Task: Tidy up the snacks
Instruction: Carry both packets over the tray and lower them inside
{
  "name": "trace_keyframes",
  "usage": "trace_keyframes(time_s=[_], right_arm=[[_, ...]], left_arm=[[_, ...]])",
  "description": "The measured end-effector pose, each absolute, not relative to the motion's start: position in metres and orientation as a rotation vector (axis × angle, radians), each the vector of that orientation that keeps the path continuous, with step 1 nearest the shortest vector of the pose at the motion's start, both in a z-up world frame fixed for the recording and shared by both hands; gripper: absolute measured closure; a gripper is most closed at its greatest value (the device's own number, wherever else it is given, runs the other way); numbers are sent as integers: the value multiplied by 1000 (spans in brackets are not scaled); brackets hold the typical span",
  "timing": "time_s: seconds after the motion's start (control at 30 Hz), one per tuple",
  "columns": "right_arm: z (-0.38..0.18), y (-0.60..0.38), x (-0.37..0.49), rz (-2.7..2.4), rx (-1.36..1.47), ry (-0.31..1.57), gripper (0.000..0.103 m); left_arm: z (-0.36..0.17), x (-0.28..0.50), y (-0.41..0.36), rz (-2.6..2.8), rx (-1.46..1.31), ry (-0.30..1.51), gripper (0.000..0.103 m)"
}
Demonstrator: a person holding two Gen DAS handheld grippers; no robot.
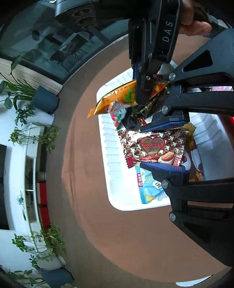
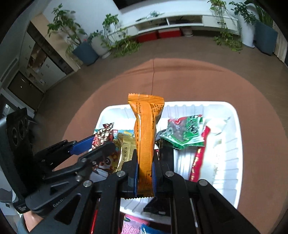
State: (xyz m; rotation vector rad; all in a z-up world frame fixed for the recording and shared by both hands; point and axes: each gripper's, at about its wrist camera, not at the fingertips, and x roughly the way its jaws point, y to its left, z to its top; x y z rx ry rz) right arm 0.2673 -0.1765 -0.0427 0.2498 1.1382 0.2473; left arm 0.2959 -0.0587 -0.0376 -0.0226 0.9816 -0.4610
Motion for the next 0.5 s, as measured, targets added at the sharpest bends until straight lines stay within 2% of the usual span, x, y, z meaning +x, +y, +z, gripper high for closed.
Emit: trace_keyframes(time_s=[0.5], right_arm=[[-70, -169, 276, 217, 211, 1200, 86]], left_arm=[[-69, 308, -69, -437, 22, 988, 72]])
